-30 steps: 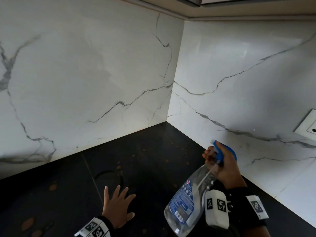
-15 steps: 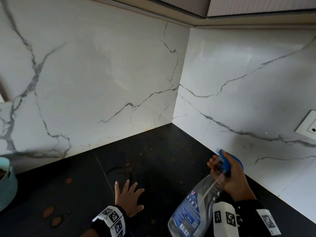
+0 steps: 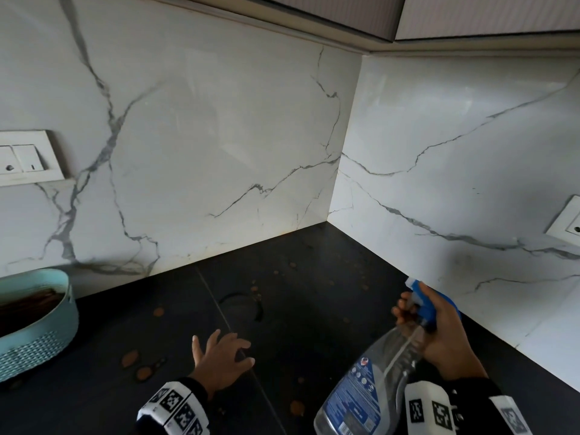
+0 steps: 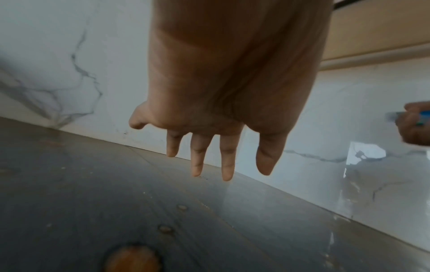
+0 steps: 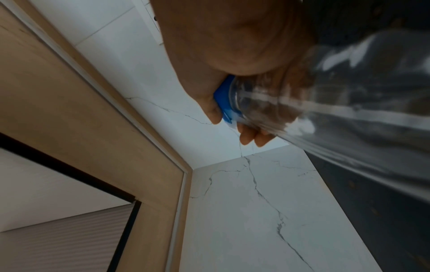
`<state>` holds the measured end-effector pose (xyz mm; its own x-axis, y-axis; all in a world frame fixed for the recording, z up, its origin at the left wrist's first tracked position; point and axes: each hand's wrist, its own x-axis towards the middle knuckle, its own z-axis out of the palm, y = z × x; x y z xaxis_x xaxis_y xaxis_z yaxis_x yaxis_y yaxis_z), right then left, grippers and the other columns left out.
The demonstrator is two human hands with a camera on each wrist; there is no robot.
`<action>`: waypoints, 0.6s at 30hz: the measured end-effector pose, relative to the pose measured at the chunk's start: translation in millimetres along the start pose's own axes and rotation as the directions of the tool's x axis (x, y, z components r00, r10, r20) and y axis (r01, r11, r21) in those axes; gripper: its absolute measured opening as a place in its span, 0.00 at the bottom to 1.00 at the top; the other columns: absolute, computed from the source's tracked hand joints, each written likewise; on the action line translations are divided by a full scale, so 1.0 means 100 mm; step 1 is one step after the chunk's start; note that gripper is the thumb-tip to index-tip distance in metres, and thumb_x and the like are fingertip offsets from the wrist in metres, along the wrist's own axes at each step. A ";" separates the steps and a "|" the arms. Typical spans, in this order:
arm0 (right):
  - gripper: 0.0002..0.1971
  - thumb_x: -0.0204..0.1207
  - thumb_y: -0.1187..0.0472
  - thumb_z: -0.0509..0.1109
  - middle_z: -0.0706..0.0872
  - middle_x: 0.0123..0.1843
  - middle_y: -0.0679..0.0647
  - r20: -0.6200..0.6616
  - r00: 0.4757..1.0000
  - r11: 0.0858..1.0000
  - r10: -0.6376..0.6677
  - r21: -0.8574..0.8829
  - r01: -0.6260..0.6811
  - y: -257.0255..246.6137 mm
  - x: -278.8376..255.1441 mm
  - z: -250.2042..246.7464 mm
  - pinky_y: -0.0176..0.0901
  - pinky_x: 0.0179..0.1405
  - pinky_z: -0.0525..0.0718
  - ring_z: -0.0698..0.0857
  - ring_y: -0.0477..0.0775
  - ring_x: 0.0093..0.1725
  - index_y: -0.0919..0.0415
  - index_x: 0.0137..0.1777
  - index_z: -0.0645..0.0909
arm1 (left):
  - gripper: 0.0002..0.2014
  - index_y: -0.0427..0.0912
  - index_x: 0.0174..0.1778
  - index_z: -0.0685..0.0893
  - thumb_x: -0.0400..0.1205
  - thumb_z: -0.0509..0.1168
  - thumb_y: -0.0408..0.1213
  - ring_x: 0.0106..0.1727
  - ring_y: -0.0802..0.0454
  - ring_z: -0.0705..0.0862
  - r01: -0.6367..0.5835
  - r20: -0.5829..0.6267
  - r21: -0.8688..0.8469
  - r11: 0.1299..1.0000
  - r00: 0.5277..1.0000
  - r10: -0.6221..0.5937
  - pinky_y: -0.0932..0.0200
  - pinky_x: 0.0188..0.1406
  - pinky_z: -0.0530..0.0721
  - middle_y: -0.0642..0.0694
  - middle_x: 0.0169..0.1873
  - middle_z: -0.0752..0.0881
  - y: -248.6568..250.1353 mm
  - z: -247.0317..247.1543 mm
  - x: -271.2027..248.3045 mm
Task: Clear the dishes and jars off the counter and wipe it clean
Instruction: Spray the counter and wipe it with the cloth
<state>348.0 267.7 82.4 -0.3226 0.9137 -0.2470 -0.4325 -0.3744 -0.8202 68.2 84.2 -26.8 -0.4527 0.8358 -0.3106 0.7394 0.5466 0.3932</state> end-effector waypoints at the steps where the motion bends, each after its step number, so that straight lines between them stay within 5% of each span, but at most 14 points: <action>1: 0.13 0.79 0.54 0.65 0.84 0.27 0.55 0.003 1.000 1.000 -0.012 -0.002 0.012 0.00 -0.04 0.01 0.40 0.33 0.87 0.85 0.51 0.27 0.64 0.41 0.80 | 0.18 0.64 0.68 0.71 0.82 0.57 0.57 0.83 0.47 0.45 0.004 -0.003 -0.040 0.999 1.000 -0.004 0.33 0.74 0.30 0.56 0.79 0.62 -0.03 -0.01 -0.05; 6: 0.12 0.79 0.54 0.65 0.85 0.29 0.55 0.035 0.999 1.000 -0.003 -0.028 0.004 0.03 -0.18 0.18 0.38 0.31 0.87 0.86 0.51 0.29 0.63 0.42 0.80 | 0.05 0.70 0.51 0.68 0.82 0.57 0.55 0.82 0.52 0.52 0.014 -0.044 -0.157 0.987 0.999 -0.021 0.35 0.75 0.31 0.60 0.73 0.69 -0.17 -0.06 -0.30; 12: 0.14 0.78 0.52 0.65 0.80 0.23 0.52 -0.023 0.996 0.995 0.091 -0.034 -0.092 0.28 -0.28 0.37 0.37 0.26 0.83 0.81 0.49 0.24 0.61 0.37 0.77 | 0.03 0.69 0.49 0.70 0.83 0.57 0.55 0.77 0.59 0.62 0.001 -0.077 -0.198 0.980 0.997 -0.017 0.34 0.75 0.32 0.63 0.68 0.74 -0.36 -0.14 -0.51; 18: 0.12 0.78 0.53 0.65 0.85 0.29 0.55 -0.026 0.999 0.999 0.045 -0.011 -0.045 0.40 -0.55 0.42 0.43 0.36 0.86 0.86 0.52 0.28 0.62 0.40 0.81 | 0.09 0.74 0.41 0.65 0.83 0.57 0.54 0.75 0.62 0.64 -0.035 -0.101 -0.228 0.973 0.995 0.012 0.36 0.76 0.33 0.65 0.63 0.75 -0.52 -0.18 -0.68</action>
<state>312.7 195.7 84.5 -0.3194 0.8998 -0.2974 -0.4086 -0.4139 -0.8135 51.3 -0.6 -10.1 -0.4918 0.8434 -0.2164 0.6218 0.5142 0.5908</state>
